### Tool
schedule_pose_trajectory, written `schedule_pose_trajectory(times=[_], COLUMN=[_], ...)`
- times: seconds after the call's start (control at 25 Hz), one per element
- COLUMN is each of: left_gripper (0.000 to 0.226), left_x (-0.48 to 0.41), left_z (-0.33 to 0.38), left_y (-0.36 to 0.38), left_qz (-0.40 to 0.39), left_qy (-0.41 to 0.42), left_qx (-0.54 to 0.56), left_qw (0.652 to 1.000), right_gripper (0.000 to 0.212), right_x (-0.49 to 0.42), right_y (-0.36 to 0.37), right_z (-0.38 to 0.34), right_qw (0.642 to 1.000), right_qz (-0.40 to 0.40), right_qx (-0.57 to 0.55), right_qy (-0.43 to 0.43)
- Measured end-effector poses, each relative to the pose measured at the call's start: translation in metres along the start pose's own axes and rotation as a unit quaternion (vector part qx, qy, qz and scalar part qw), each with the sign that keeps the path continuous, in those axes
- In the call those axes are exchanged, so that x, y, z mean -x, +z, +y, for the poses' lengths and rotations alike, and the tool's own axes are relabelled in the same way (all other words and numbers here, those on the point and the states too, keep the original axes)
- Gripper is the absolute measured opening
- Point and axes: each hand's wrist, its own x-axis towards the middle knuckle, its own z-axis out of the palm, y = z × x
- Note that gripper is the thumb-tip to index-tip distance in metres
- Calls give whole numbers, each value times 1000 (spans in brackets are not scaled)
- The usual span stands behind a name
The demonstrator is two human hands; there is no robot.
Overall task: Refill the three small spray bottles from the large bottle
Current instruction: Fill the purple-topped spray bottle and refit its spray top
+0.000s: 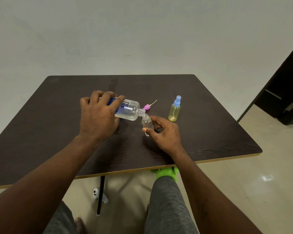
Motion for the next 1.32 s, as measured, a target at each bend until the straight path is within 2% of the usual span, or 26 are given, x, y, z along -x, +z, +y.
schedule_pose_trajectory(times=[0.24,0.48,0.68,0.92,1.12,1.2,1.28,1.32], left_gripper=[76,75,79,79,89,82,57,43], left_x=[8,24,37,58,67,77,90,95], left_z=[6,11,0,-15,-20,-13,0,9], left_y=[2,5,8,13,10,5,-2,-4], left_qz=[-18,-45,-76,-48,-87,-30,73,95], left_qy=[-12,-63,-189,-257,-284,-326,-359,-344], left_qx=[25,74,215,266,320,305,283,291], left_qw=[999,994,955,928,900,894,886,888], right_gripper=[45,47,47,44,43,44,44,44], right_x=[0,1,2,1,1,1,0,0], right_y=[-1,1,2,2,2,2,7,10], right_z=[-2,0,0,0,-4,-6,-8,-10], right_qw=[1000,999,999,999,999,999,999,999], right_qz=[-5,-13,-13,-19,-29,-36,-34,-31], right_qx=[-8,-38,-47,-25,3,15,12,10], right_qy=[5,15,18,21,22,28,35,40])
